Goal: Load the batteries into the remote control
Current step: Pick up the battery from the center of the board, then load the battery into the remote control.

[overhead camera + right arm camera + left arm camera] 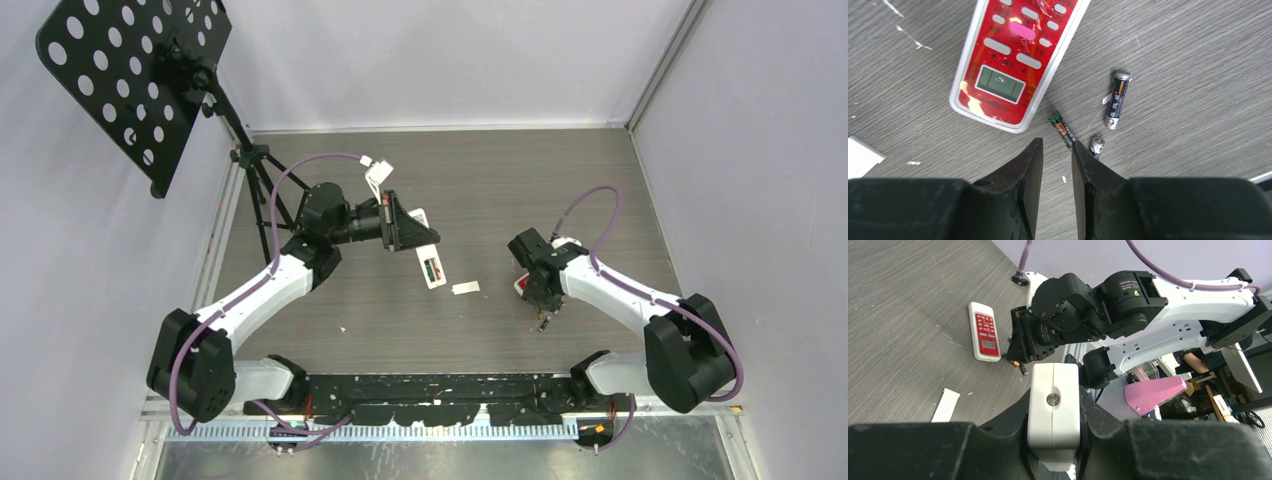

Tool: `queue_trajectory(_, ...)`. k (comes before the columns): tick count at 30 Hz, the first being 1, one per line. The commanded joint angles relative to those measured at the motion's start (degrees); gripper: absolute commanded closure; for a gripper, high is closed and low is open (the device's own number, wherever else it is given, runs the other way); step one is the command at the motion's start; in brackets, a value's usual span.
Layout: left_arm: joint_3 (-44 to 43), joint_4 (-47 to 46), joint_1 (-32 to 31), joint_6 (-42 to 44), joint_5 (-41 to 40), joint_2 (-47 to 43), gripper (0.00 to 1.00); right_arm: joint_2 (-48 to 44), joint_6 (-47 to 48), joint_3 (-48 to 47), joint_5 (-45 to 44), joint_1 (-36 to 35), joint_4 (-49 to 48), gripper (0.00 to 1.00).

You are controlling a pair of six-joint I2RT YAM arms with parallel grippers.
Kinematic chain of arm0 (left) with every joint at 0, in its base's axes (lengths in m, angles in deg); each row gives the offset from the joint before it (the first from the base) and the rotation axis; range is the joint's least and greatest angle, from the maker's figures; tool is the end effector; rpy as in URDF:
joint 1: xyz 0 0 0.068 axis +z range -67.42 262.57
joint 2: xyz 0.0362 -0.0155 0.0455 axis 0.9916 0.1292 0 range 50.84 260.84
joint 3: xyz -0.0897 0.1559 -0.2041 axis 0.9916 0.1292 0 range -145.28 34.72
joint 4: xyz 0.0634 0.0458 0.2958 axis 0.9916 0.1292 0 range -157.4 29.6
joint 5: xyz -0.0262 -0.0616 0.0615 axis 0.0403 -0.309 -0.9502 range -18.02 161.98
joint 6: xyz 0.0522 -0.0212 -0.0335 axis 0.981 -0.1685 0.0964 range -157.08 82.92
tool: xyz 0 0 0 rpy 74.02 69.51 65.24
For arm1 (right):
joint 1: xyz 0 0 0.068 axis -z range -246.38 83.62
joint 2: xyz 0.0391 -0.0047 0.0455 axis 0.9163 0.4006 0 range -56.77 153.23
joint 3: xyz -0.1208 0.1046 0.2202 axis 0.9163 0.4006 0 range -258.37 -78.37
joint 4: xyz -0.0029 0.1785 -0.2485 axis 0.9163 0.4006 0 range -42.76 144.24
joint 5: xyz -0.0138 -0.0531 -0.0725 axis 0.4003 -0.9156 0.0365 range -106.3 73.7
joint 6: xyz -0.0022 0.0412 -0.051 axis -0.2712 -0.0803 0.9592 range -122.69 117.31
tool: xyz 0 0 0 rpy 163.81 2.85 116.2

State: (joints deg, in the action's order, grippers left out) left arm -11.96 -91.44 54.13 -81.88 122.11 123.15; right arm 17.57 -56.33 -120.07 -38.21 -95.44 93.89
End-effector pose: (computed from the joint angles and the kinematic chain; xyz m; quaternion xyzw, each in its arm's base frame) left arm 0.2768 -0.1950 0.2890 0.2000 0.6848 -0.6204 0.3257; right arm 0.2277 0.1046 0.1401 0.2254 0.9513 -0.0815 0.1938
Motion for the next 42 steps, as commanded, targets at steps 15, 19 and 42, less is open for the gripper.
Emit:
queue_trajectory(15,-0.76,-3.19,-0.21,-0.2,-0.64,-0.1,1.0,1.82,1.29,5.23,5.5,3.46,-8.53,0.85)
queue_trajectory(19,-1.09,-2.21,-0.21,-0.2,-1.58,0.2,1.0,-0.19,1.44,4.01,4.56,3.47,-7.09,0.94)
queue_trajectory(42,-10.87,7.23,-1.87,-11.61,-2.67,19.3,1.0,-22.25,10.22,-4.1,40.52,-6.68,-31.86,0.97)
